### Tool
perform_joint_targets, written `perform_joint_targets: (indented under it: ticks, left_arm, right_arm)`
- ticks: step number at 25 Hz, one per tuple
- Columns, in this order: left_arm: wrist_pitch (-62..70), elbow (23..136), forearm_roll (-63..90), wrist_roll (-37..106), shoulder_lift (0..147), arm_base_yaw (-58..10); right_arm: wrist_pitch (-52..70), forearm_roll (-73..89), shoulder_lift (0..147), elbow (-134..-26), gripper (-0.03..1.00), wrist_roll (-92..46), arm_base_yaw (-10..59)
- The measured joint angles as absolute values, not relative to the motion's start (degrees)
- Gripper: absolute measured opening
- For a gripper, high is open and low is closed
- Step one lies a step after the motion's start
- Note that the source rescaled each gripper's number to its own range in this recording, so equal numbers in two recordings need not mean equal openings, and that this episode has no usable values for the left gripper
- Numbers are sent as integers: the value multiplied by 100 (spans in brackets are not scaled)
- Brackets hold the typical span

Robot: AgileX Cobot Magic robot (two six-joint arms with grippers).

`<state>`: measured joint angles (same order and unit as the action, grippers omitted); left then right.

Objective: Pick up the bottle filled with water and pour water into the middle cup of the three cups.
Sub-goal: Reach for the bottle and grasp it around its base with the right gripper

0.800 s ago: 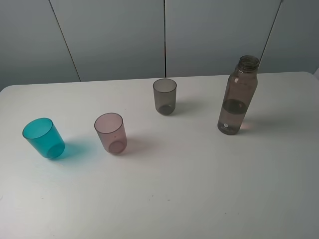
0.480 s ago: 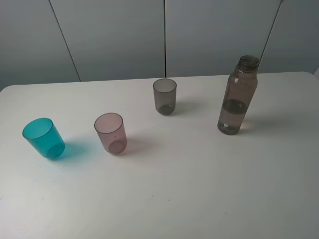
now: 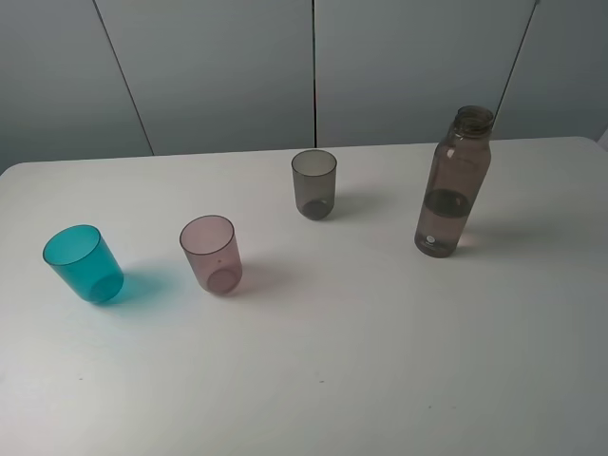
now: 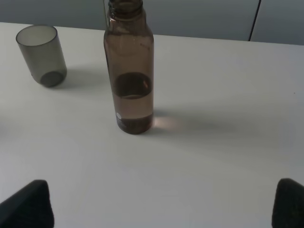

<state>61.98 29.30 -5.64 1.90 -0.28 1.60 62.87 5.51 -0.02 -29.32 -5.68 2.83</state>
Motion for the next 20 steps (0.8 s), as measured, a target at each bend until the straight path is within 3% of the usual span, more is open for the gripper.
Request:
perform_joint_targets:
  ticks: [20]
  left_arm:
    - [6198,2930,-564,190,-28,160]
  right_arm:
    - [6287,551,-2,-2932,100,-577,283]
